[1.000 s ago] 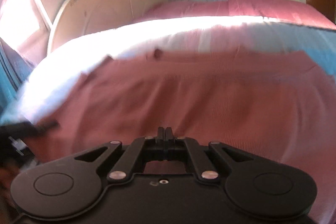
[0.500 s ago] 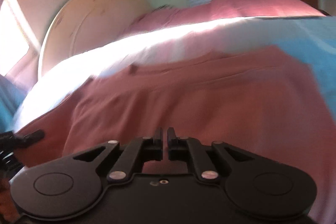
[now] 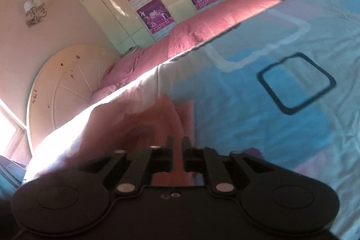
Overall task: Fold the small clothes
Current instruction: 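Fold the lifted end over the sweatshirt and open both tools, then pinch and straighten the folded stack edge with the right tool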
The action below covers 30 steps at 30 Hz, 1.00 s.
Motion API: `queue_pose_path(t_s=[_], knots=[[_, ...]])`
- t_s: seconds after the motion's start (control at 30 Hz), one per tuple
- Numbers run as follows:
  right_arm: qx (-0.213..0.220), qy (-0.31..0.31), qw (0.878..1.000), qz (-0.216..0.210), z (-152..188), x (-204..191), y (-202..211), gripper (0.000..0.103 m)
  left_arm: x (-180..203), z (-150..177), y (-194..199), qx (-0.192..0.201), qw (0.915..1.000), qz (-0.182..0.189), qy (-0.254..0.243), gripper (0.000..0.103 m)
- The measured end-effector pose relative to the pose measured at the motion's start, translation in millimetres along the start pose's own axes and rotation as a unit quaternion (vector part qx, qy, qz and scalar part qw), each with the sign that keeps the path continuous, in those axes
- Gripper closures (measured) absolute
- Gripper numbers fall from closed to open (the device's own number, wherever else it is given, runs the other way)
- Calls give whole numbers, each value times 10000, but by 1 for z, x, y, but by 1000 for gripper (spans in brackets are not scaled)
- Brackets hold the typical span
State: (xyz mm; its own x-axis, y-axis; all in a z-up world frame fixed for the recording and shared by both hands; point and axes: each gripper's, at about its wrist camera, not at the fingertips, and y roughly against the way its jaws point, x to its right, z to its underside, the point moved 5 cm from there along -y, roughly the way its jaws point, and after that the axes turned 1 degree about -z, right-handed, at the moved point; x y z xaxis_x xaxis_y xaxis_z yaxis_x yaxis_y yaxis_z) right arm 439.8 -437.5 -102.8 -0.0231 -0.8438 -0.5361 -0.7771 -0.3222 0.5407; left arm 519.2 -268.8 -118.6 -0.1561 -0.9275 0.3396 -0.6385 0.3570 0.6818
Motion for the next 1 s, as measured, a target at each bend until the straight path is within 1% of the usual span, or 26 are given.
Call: queue_pose_path(t_s=[0.03,0.07,0.13,0.17,0.2,0.23,0.3,0.33,0.37,0.43,0.5,0.57,0.6,0.73,0.83,0.87,0.9,0.93,0.97,1.0], knots=[[-99,-94,9999,-48,1,7,0,61,8,9,2,-150,9998,139,-28,72],[-159,-173,9997,-35,0,11,-1,46,11,13,17,13,9993,364,-87,71],[-105,-163,9996,-202,0,12,2,50,3,10,49,293,9988,305,-233,71],[-135,-128,9994,-306,0,9,2,59,-8,4,67,523,9981,222,-249,70],[-208,-111,9989,-406,1,8,1,65,-24,-4,81,747,9970,59,-200,70],[-284,-110,9982,-511,3,6,-1,64,-42,-10,90,887,9958,-126,-164,70],[-485,-60,9965,-679,7,-2,-10,64,-79,-23,101,1069,9918,-679,-164,70],[-584,-6,9957,-721,9,-4,-14,64,-101,-29,102,1058,9901,-915,-90,70],[-670,55,9949,-750,11,-8,-19,62,-117,-33,100,1036,9897,-988,6,70],[-857,170,9932,-775,17,-20,-32,61,-141,-35,94,922,9900,-1060,156,70],[-995,276,9923,-682,21,-24,-42,61,-157,-37,82,756,9918,-1012,185,70],[-1096,303,9914,-648,24,-25,-50,61,-163,-33,73,664,9938,-880,164,70],[-1148,332,9907,-649,23,-26,-54,61,-159,-29,70,681,9939,-852,143,70],[-1329,523,9889,-410,26,-26,-71,64,-163,-19,53,548,9950,-831,116,70],[-1345,608,9885,-340,28,-29,-77,58,-164,-12,52,513,9957,-768,51,70],[-1355,648,9881,-330,30,-31,-79,57,-166,-16,43,497,9959,-755,18,70],[-1364,715,9876,-312,31,-34,-81,58,-169,-18,38,475,9962,-725,3,70],[-1373,843,9865,-280,32,-38,-83,63,-170,-20,37,462,9966,-685,-14,70],[-1413,1026,9844,-203,33,-43,-86,82,-171,-23,32,436,9969,-653,-49,70],[-1440,1163,9826,-126,33,-46,-87,91,-172,-23,32,415,9972,-622,-83,70]])
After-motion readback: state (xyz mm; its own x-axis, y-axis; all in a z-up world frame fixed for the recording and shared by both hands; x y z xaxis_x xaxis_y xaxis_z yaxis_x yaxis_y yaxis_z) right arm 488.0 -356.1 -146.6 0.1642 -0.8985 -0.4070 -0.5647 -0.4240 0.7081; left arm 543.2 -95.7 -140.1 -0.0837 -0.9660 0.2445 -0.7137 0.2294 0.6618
